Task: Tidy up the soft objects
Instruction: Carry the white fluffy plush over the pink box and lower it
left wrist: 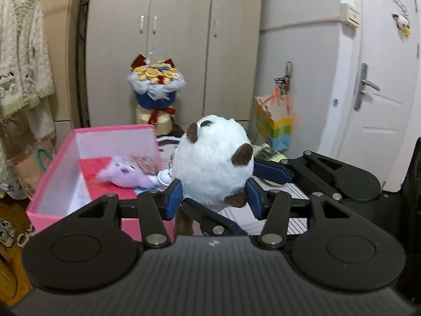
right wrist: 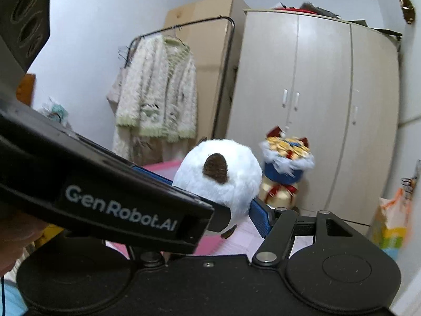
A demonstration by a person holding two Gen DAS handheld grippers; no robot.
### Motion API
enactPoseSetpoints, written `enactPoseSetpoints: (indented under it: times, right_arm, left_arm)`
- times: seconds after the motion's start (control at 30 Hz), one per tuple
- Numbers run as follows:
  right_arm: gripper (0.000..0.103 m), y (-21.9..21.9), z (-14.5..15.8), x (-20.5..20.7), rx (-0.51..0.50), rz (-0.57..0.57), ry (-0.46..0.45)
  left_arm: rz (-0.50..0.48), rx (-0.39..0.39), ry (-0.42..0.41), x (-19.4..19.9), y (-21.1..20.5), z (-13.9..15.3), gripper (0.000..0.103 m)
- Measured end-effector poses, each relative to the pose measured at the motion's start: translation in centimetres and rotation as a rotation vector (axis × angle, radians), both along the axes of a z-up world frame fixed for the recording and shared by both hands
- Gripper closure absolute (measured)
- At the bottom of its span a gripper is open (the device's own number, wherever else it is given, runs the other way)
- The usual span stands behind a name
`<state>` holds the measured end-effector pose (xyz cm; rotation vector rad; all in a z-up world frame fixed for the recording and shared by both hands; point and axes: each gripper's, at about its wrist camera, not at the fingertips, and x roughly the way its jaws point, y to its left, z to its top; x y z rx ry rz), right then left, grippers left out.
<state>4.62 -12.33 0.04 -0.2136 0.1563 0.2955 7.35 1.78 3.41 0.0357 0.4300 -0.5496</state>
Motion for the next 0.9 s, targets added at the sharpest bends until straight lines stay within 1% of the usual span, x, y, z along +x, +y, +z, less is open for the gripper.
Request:
enactPoseSetpoints:
  times: [0.07,0.13,0.2,0.23,0.3,0.37,0.43,0.53,0.7,0.8,0.9]
  right_arm:
    - [0.033,0.4,0.7,1.6,0.011,0.035,0.007]
    - [0.033,0.9,1.3,3.1,0.046,0.071,0.023]
    - [0.033,1.8,1.8,4.8,0.064,0.1,0.039]
    - [0.033,2.5,1.8,5.8,0.068,0.109,0.052]
    - [0.033,3.7,1.6,7.7,0.069,0.137,0.087]
    - [0.033,4.5,1.1,9.4,0.088,0.162,0.133]
    - [0.033,5.5,0.7,11.6,0.114,0.196,0.197]
    - [0.033,6.5,0.1,13.8,0.15,0.223,0.275]
    - [0.033,7.6,-0.4,16.8,0.195,0.243,0.384]
    - [0.033,8.2,-0.8,18.1,0.196,0.25,0.452]
    - [0.032,9.1,-1.2,19.4,0.143,0.274,0.514]
  left_arm:
    - [0.02,0.003,0.012,1.3,0.8,0.7,0.053]
    - [0.039,-0.005,0.04,3.0,2.0,1.3,0.053]
    - [0.061,-0.027,0.076,4.9,3.6,1.7,0.053]
    - [0.072,-0.034,0.094,5.7,4.0,1.7,0.053]
    - [0.117,-0.054,0.168,8.0,5.3,1.2,0.053]
    - [0.161,-0.057,0.2,9.5,6.1,0.7,0.053]
    - [0.205,-0.045,0.206,10.4,6.8,0.1,0.053]
    - [0.255,-0.041,0.212,12.1,7.8,-0.5,0.053]
    - [0.299,-0.049,0.225,14.5,9.4,-0.9,0.052]
    - [0.317,-0.06,0.236,15.3,10.3,-1.4,0.053]
    - [0.334,-0.07,0.256,15.7,11.0,-2.2,0.054]
